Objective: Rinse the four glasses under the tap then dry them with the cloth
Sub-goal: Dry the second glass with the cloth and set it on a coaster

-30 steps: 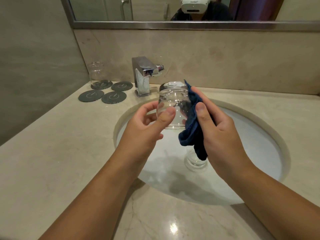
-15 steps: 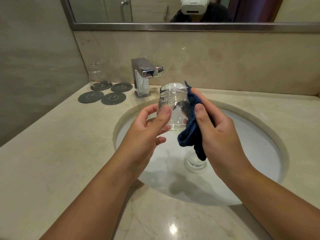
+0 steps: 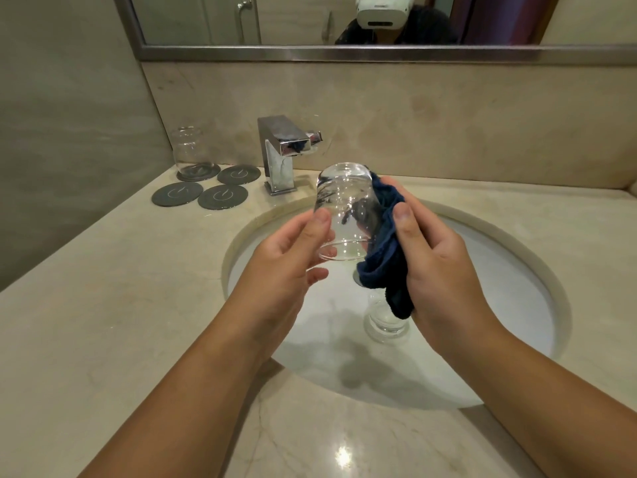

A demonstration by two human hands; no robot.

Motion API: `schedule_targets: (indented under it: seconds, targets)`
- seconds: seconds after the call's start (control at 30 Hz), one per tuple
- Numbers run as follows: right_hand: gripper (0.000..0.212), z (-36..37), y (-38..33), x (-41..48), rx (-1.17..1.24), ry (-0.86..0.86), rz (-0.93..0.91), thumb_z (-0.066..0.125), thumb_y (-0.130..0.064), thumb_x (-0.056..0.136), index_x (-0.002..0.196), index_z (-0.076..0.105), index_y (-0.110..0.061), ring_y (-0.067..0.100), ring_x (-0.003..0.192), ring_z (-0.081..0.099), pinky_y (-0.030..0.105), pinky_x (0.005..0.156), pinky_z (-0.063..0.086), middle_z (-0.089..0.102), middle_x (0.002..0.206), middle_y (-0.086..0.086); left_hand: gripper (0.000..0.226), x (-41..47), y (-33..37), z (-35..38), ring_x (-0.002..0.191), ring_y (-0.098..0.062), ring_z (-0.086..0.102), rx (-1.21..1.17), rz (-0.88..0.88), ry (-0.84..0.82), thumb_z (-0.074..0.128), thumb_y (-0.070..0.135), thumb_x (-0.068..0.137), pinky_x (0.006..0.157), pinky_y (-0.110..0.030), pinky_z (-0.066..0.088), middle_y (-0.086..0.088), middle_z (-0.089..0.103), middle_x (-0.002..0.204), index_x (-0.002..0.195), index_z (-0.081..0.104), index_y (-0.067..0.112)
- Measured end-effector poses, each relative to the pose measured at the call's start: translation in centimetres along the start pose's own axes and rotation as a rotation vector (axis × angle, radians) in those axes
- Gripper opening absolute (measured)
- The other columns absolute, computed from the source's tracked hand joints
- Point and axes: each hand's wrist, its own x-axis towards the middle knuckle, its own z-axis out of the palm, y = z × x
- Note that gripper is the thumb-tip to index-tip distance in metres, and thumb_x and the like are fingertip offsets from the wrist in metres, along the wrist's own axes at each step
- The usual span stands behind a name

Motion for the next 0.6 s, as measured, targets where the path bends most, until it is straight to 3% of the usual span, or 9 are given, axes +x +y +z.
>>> schedule_targets:
  seconds: [0.07,0.13,0.17,0.23,0.33,0.4,0.47,0.6]
  targets:
    - [0.033,0.1,-0.4,-0.3,-0.047,-0.002,-0.027,0.049,-0.033,0.112,0.138,0.066,-0.045,0.041,0.104,0.067,0.055,0.091,0.057,0.080,0.103,-0.010,0.054,0.0,0.1,-0.1,0.089,-0.014,0.069,-0.049,0.001,0.024,0.074,0.048,0.077,0.081,-0.027,0.052,0.000,0.077,0.103,0.126,0.074,0.026]
    - [0.035,0.2,-0.9,-0.7,-0.087,-0.009,-0.036,0.048,-0.034,0.112,0.140,0.063,-0.047,0.050,0.094,0.059,0.038,0.061,0.054,0.076,0.104,0.006,0.053,0.0,0.2,-0.1,0.086,-0.013,0.072,-0.074,0.005,0.006,0.077,0.045,0.082,0.082,-0.027,0.055,0.000,0.079,0.102,0.131,0.070,0.025]
    - [0.035,0.2,-1.1,-0.8,-0.098,-0.013,-0.032,0.048,-0.034,0.112,0.141,0.062,-0.048,0.055,0.090,0.052,0.030,0.054,0.047,0.073,0.099,0.012,0.051,0.0,0.2,-0.1,0.086,-0.012,0.073,-0.073,0.008,-0.003,0.082,0.044,0.083,0.082,-0.027,0.056,0.001,0.079,0.101,0.130,0.070,0.026]
    - [0.036,0.2,-1.1,-0.9,-0.120,-0.026,-0.040,0.048,-0.034,0.112,0.141,0.062,-0.049,0.056,0.086,0.049,0.026,0.052,0.042,0.074,0.093,0.009,0.053,0.0,0.2,0.0,0.086,-0.011,0.073,-0.041,0.024,-0.003,0.085,0.050,0.081,0.081,-0.026,0.058,0.002,0.080,0.101,0.127,0.070,0.028]
    - [0.035,0.2,-0.8,-0.6,-0.117,-0.038,-0.061,0.048,-0.034,0.112,0.141,0.062,-0.048,0.051,0.097,0.058,0.040,0.064,0.053,0.074,0.106,0.006,0.054,-0.1,0.1,-0.1,0.088,-0.013,0.074,-0.023,0.034,-0.003,0.081,0.051,0.078,0.080,-0.025,0.058,-0.001,0.082,0.104,0.126,0.071,0.028]
    - [0.034,0.1,-0.3,-0.2,-0.058,-0.036,-0.054,0.047,-0.033,0.113,0.140,0.064,-0.043,0.031,0.103,0.072,0.049,0.090,0.060,0.078,0.112,-0.003,0.050,-0.2,0.2,-0.3,0.092,-0.015,0.075,-0.054,0.019,-0.027,0.078,0.048,0.079,0.081,-0.024,0.060,-0.006,0.082,0.110,0.125,0.072,0.027]
    - [0.032,0.1,0.1,0.1,0.024,-0.036,0.019,0.046,-0.034,0.113,0.136,0.067,-0.040,0.017,0.117,0.072,0.057,0.108,0.053,0.078,0.122,-0.009,0.048,-0.3,0.5,-0.3,0.096,-0.019,0.076,-0.097,-0.009,-0.063,0.082,0.049,0.087,0.080,-0.024,0.060,-0.004,0.081,0.107,0.128,0.072,0.025]
    - [0.030,-0.1,0.6,0.3,0.070,-0.019,0.067,0.048,-0.038,0.112,0.132,0.070,-0.042,0.022,0.118,0.072,0.064,0.109,0.050,0.078,0.123,-0.005,0.047,-0.3,0.4,0.1,0.101,-0.012,0.072,-0.037,-0.002,-0.057,0.071,0.060,0.090,0.086,-0.028,0.051,0.010,0.078,0.098,0.127,0.075,0.030]
